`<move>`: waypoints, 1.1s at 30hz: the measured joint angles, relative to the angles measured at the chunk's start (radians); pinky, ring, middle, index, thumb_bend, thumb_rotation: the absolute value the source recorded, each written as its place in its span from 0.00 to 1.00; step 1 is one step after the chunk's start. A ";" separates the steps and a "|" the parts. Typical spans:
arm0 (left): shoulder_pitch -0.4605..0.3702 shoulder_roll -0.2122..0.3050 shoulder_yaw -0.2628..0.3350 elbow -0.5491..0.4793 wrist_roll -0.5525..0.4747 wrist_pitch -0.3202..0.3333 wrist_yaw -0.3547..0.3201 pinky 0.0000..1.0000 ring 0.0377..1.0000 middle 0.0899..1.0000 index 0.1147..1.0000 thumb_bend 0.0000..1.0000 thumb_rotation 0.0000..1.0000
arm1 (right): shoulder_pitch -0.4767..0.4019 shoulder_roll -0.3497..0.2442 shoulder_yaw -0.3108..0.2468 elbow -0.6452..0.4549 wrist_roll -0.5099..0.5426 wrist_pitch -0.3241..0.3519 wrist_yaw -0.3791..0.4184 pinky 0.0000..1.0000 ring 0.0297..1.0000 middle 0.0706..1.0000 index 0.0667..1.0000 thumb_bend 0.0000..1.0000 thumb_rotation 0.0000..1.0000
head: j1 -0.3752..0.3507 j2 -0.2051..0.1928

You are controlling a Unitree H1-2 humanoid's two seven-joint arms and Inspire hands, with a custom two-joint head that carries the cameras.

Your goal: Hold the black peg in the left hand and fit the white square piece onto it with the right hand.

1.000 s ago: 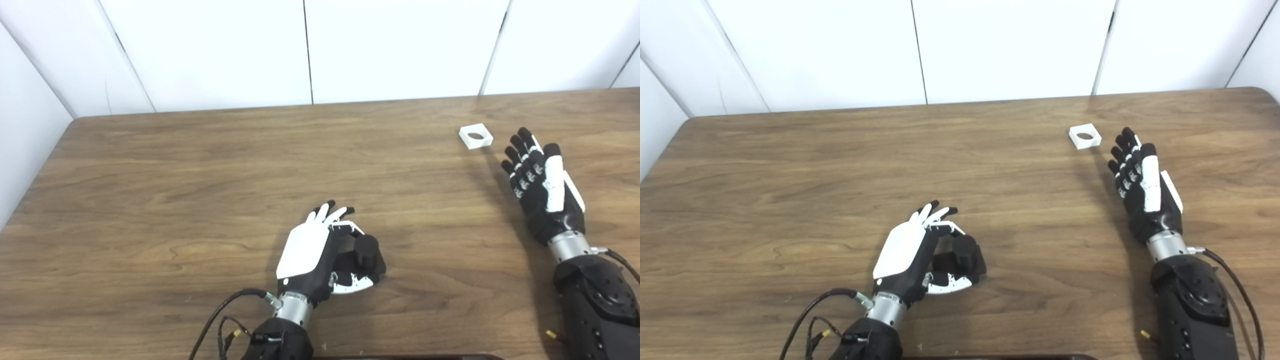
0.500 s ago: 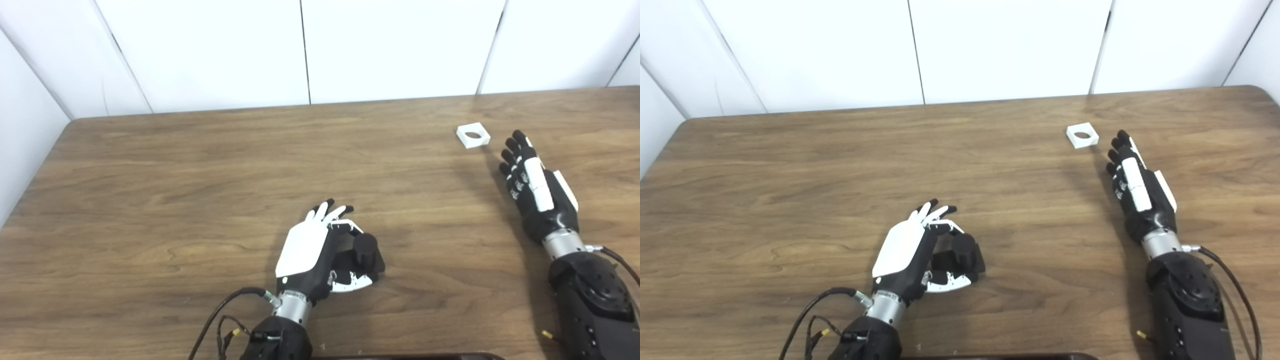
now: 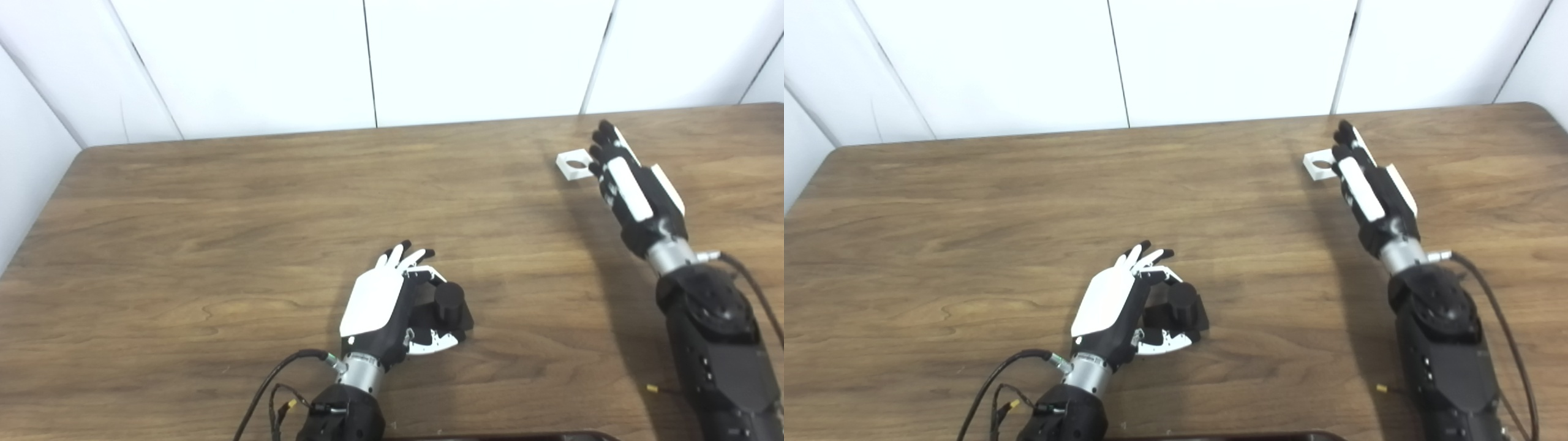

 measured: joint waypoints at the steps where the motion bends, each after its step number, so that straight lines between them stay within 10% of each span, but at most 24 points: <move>1: 0.000 0.000 0.001 0.000 0.000 0.000 0.000 1.00 1.00 0.89 0.43 0.52 0.07 | -0.009 -0.006 0.006 0.001 -0.017 0.006 -0.005 1.00 1.00 1.00 1.00 0.64 0.71 | 0.002 -0.002; 18: 0.002 -0.001 0.011 0.014 -0.005 -0.032 0.012 1.00 1.00 0.89 0.43 0.52 0.07 | -0.255 -0.200 0.233 0.176 -0.448 0.002 0.001 0.99 1.00 1.00 0.77 0.86 0.28 | 0.002 -0.017; 33: 0.005 -0.001 0.011 0.017 -0.005 -0.035 0.026 1.00 1.00 0.89 0.43 0.52 0.07 | -0.381 -0.261 0.376 0.324 -0.620 -0.056 0.095 1.00 1.00 1.00 0.78 0.91 0.20 | -0.002 -0.034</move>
